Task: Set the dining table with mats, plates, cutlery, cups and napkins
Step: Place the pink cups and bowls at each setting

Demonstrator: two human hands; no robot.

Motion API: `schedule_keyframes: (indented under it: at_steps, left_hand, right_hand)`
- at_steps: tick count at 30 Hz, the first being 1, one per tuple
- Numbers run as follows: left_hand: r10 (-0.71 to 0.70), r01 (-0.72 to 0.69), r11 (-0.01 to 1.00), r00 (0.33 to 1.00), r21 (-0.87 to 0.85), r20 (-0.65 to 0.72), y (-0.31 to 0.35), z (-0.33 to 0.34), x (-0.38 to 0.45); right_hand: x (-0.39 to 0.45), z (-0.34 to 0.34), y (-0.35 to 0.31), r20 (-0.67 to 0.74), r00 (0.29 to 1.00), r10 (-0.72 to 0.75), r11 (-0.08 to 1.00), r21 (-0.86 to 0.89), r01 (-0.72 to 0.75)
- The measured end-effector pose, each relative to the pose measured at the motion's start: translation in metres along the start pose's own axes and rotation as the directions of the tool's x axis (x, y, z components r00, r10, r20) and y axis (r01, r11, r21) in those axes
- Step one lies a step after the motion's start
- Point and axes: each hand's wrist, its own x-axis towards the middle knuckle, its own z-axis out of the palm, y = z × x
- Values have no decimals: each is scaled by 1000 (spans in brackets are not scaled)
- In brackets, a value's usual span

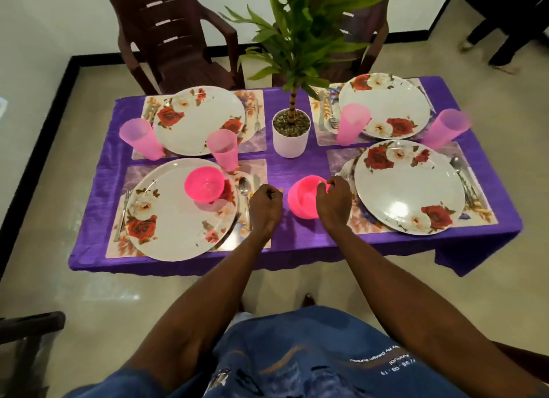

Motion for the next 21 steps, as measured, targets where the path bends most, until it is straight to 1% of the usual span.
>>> schedule_keyframes:
  at_steps: [3,7,8,9,10,12,13,14,16,17,18,19,21]
  left_hand:
    - [-79,78,996,996,41,28,3,6,0]
    - [-140,137,990,970,28,198,5,17,-5]
    - [-144,140,990,965,33,217,4,20,-7]
    - [-154,157,988,961,6,229,2,22,-9]
    - [-188,208,976,951,-59,245,1,23,-11]
    - [-265,335,918,917,-214,297,1,20,-14]
    - [-282,369,895,904,-252,320,0,18,-14]
    - [-291,388,884,894,-261,341,-1,17,-14]
    - [-312,422,866,874,-267,372,-5,16,-12]
    - [-320,438,856,866,-274,385,-7,16,-12]
    - [-330,455,845,857,-281,397,-7,16,-12]
    - [-339,479,824,845,-303,415,-7,16,-12]
    - [-345,538,763,807,-357,479,-5,13,-15]
  right_hand:
    - [4,-12,12,54,998,-15,999,-49,17]
    - [5,-9,23,227,973,-34,976,-203,81]
    - [2,-7,24,269,962,-41,973,-210,100]
    - [0,-4,24,305,951,-49,976,-189,110]
    - [-3,-2,24,320,945,-71,976,-175,132]
    - [-7,1,21,287,948,-136,952,-228,205]
    - [-9,1,19,245,958,-150,939,-270,216]
    - [-10,-2,15,193,971,-139,935,-297,193]
    - [-8,-4,11,112,994,-15,961,-273,45]
    - [-5,-4,11,114,992,61,972,-231,-33]
    - [-3,-5,11,131,986,106,979,-186,-81]
    - [0,-5,13,148,982,120,984,-147,-98]
    - [1,-6,14,144,985,98,991,-106,-83]
